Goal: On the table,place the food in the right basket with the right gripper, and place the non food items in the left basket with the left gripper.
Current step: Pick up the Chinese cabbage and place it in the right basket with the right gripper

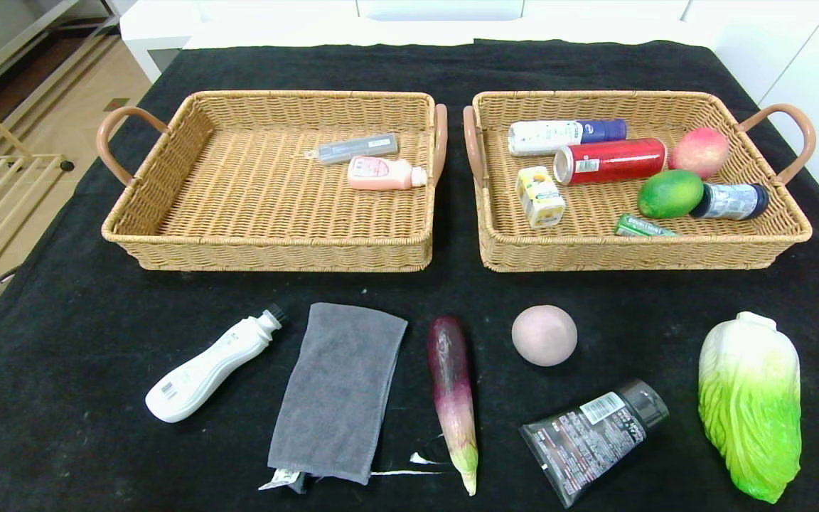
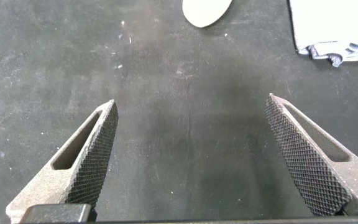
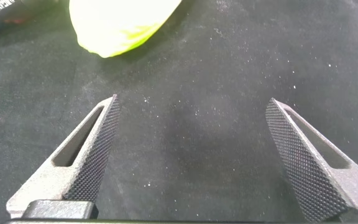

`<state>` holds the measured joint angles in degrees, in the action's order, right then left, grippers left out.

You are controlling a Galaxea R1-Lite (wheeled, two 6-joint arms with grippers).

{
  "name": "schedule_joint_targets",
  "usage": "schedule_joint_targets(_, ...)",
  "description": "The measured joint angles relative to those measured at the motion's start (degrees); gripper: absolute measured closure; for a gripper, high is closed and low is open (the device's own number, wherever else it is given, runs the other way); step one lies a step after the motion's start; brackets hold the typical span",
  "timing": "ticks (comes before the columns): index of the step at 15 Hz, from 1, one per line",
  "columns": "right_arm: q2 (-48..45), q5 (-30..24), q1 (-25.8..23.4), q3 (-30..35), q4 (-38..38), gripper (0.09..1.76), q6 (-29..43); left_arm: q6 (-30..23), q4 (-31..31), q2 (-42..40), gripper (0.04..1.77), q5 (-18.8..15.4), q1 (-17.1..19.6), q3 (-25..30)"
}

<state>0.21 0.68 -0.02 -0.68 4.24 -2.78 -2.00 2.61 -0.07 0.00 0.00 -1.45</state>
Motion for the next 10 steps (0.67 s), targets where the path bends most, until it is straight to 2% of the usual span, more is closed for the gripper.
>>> schedule_joint_targets(2,0.3,-0.1,0.0,-1.1,0.9,0.14,0.8,-2.2,-0.1,0.2,0.09,-0.5,0.0,-4.0)
schedule_joint_targets(4,1.9,-1.5,0.1,-6.2,0.7,0.14,3.0,-3.9,0.0,2.2,0.09,-1.7,0.0,-8.1)
schedule_joint_targets(5,3.3,-2.8,0.2,-8.2,0.5,0.14,3.6,-4.1,-0.1,3.6,0.09,-3.5,0.0,-9.8)
schedule_joint_targets(7,6.8,-5.3,0.4,-10.7,0.2,0.14,3.9,-4.2,-0.3,7.0,0.09,-9.2,-0.2,-13.3)
schedule_joint_targets(10,12.8,-8.3,1.3,-14.1,-1.6,0.14,3.7,-4.0,-0.5,13.4,0.09,-15.3,-2.7,-17.0)
